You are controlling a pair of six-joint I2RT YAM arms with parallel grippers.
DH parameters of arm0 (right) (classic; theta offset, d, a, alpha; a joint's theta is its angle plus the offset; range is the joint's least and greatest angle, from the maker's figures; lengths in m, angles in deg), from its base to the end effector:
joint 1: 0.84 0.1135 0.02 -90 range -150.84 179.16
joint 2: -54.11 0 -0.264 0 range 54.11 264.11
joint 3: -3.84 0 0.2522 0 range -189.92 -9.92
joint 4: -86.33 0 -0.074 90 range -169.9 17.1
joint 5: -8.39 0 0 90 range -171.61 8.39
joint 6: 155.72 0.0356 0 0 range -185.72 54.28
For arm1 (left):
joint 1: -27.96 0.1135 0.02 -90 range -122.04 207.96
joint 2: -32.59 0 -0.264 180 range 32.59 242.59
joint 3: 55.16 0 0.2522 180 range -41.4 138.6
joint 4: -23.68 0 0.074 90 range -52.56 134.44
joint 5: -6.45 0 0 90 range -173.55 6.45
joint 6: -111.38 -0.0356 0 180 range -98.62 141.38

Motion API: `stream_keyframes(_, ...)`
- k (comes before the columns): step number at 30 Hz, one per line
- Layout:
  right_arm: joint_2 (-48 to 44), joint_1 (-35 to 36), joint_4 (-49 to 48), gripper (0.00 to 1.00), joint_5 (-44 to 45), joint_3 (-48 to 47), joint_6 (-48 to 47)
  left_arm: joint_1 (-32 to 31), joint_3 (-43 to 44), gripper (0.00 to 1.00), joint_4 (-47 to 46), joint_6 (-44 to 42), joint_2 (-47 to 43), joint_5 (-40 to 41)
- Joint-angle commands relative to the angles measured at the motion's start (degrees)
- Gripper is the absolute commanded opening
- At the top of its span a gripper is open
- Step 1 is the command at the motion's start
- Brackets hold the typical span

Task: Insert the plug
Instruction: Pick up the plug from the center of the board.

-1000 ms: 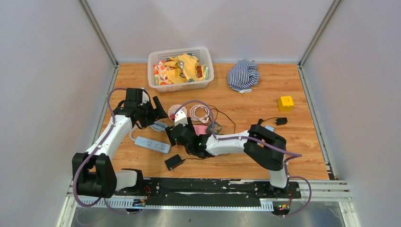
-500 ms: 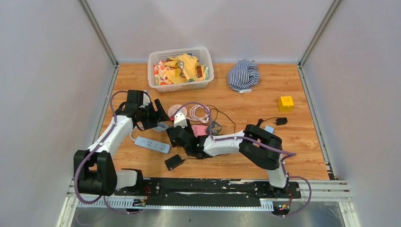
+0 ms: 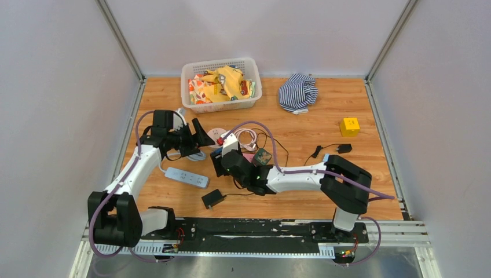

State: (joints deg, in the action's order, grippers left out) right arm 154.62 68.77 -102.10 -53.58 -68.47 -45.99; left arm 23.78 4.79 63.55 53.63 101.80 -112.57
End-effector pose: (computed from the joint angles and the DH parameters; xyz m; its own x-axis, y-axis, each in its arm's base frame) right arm 0.1514 0.3594 0.2182 -0.3382 -0.0547 -0.9395 -0.5940 0.7867 0.1681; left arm 0.2421 -0.0350 0.2402 -0.8408 -0.4064 -0.3576 -0.0808 0.7474 -0.6594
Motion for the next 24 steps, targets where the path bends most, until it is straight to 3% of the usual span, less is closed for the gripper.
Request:
stream_keyframes(1,-4.6,-1.3,-4.6,0.18,-1.4,1.9,1.3,0.5,-1.8,0.88,-4.0,3.5,0.3,-8.5)
stream_keyframes(6,-7.3,-2.2,-5.0,0.17,-1.1,2.7,3.4,0.5,-5.0,0.88,-10.8,10.3,1.3,-15.1)
stream_keyframes(13,-9.0,-3.1,-8.3,0.17,0.3,2.9,6.5,0.4,-6.8,0.89,-16.6,17.3,-0.3,-17.1)
stream_keyframes(17,-9.2,-3.5,-10.8,0.17,0.4,3.5,9.3,0.4,-10.5,0.87,-24.6,25.6,-1.9,-18.5)
stream_keyframes(24,-9.4,-3.8,-14.4,0.16,1.5,4.7,11.1,0.5,-10.0,0.81,-24.9,29.4,-3.7,-17.9)
